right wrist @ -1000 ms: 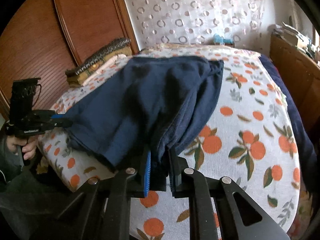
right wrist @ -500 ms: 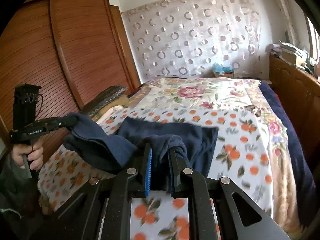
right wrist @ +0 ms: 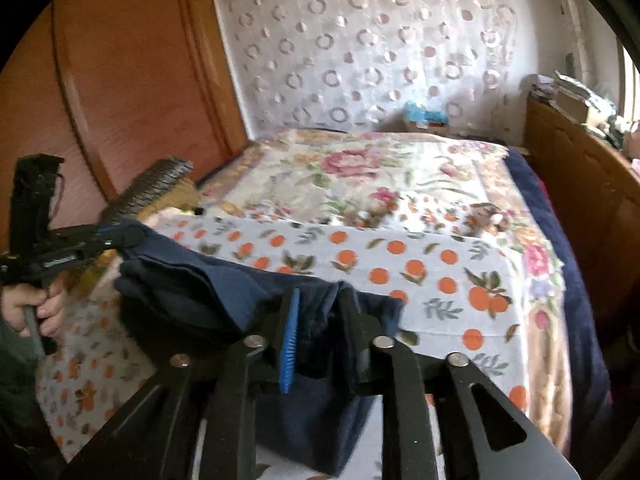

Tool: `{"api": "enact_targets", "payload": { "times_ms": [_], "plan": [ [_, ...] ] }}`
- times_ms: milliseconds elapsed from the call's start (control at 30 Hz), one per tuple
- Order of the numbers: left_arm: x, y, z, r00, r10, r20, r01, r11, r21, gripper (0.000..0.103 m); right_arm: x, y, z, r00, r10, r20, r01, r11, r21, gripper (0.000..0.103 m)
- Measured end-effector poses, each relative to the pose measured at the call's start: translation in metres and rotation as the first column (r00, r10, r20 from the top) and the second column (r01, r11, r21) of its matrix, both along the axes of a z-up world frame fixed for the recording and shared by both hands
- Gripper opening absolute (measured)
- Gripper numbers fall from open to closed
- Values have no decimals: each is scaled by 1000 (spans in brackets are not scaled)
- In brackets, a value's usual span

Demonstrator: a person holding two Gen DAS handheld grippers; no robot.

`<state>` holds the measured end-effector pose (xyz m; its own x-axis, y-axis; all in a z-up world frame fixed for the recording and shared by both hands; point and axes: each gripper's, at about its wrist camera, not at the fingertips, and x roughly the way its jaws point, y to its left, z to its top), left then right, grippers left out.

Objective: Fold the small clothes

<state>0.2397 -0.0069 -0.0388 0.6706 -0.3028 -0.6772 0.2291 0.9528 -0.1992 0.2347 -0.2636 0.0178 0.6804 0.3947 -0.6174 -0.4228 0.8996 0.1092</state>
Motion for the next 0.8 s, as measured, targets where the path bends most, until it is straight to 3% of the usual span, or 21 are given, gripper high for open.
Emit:
{"api": "enact_targets", "payload": {
  "times_ms": [33, 100, 167, 300, 400, 700, 800],
  "plan": [
    [1, 1, -1, 1000, -5, 2, 5, 1000, 1, 21, 0, 1, 3, 1000, -1, 5, 1, 1000, -6, 30],
    [-1, 0, 1, 1000, -2, 20, 2, 1000, 21, 38, -1, 1, 7, 1000, -2, 18, 2, 1000, -14, 35],
    [-4, 3, 5, 999, -12, 38, 12, 1000, 8, 48, -6, -1, 10, 1000, -8, 29, 9, 1000, -20, 46],
    [-12, 9, 7, 998, -32, 47, 32, 1000, 1, 70, -14, -8, 9, 1000, 1, 25, -1, 1000, -1, 48],
    [-16, 12, 2, 999, -34, 41, 34, 999, 6, 71, -11, -8, -1, 999, 17, 32, -17, 1000, -20, 50],
    [6, 16, -27, 999, 10, -44, -9, 999, 32, 71, 28, 4, -20, 997, 22, -71, -25, 999, -37, 51],
    [13, 17, -36, 997, 16, -72, -14, 999, 33, 71, 34, 6, -22, 996, 2, -90, -5, 999, -37, 67]
  ]
}}
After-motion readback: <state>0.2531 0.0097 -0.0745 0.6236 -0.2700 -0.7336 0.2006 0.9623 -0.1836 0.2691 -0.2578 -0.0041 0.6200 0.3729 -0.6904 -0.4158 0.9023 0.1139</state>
